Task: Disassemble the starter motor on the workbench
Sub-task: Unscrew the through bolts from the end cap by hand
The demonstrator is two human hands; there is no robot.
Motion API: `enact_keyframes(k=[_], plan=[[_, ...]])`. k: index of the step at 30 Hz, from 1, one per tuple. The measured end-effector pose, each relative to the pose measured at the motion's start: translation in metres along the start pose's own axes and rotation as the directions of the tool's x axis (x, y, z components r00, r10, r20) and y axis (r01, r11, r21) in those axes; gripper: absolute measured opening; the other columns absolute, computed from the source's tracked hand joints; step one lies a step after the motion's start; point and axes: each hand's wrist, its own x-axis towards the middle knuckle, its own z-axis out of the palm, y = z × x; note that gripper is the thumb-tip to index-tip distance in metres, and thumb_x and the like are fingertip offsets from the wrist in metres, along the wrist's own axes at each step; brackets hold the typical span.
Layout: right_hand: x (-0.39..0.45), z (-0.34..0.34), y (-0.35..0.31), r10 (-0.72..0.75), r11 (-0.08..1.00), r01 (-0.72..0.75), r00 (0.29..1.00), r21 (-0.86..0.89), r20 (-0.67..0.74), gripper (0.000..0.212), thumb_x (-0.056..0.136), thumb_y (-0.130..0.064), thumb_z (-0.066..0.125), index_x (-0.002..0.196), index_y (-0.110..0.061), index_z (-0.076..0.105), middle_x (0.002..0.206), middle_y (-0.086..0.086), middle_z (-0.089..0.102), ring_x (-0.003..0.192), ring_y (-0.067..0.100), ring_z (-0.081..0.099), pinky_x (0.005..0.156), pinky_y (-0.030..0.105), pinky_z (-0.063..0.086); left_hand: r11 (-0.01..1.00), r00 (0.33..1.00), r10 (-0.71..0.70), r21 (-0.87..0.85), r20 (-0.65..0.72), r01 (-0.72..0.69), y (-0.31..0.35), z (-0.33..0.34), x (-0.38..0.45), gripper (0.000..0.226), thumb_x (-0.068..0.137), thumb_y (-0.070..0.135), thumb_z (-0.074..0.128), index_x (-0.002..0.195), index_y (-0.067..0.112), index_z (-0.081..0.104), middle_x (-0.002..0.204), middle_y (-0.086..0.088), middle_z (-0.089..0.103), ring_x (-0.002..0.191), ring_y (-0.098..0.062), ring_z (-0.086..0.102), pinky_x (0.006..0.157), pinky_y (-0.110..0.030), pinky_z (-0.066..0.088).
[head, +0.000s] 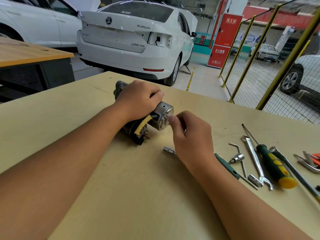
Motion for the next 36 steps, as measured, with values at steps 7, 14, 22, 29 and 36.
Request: enact_keyframes(k=[7,14,22,29,36], plan=[[-0.002,0.0,-0.001,0.0,0.999,0.001,1.0,0.051,-0.015,0.038,0.101,-0.052,0.048,0.079,-0.023,0.057,0.062,-0.006,0.055,0.06,0.012,0.05,0.055,0.034,0.035,1.0,1.0,-0.004,-0.003,0.007,0.004,0.002,-0.001,0.0,0.041,0.098,0.042,0.046,0.064,0.022,0.056,0.059,0.005,0.054,0.062,-0.015,0.052,0.061,-0.031,0.034],[-0.004,0.001,-0.001,-0.022,0.998,0.022,1.0,0.062,-0.01,0.03,0.083,-0.056,0.071,0.101,-0.037,0.056,0.063,-0.012,0.056,0.064,0.005,0.055,0.053,0.025,0.039,1.0,1.0,-0.002,-0.004,0.009,0.002,0.003,-0.002,-0.001,0.041,0.099,0.04,0.047,0.062,0.023,0.053,0.058,0.005,0.053,0.061,-0.015,0.051,0.06,-0.031,0.032],[-0.003,0.0,0.005,-0.021,0.997,0.022,1.0,0.075,-0.007,0.037,0.08,-0.042,0.079,0.106,-0.04,0.053,0.064,-0.013,0.056,0.071,0.003,0.056,0.054,0.023,0.042,1.0,1.0,-0.011,0.011,0.008,0.011,0.004,-0.002,-0.001,0.043,0.1,0.038,0.049,0.059,0.028,0.048,0.058,0.009,0.051,0.061,-0.008,0.049,0.058,-0.028,0.027],[-0.002,0.0,0.004,-0.051,0.996,0.051,0.999,0.079,-0.004,0.027,0.088,-0.031,0.074,0.101,-0.041,0.053,0.072,-0.013,0.061,0.072,0.003,0.058,0.054,0.015,0.036,1.0,1.0,-0.013,0.019,0.018,0.012,0.003,-0.002,-0.002,0.04,0.101,0.038,0.048,0.065,0.024,0.056,0.061,0.007,0.054,0.063,-0.01,0.051,0.059,-0.028,0.028],[0.0,0.003,0.006,-0.047,0.992,0.05,0.999,0.115,-0.026,0.017,0.099,-0.038,0.06,0.085,-0.029,0.059,0.062,-0.011,0.058,0.063,0.009,0.056,0.055,0.028,0.043,1.0,1.0,-0.019,0.017,0.022,0.019,0.002,-0.002,-0.001,0.039,0.099,0.041,0.046,0.069,0.02,0.061,0.062,0.007,0.056,0.065,-0.01,0.052,0.059,-0.029,0.03]])
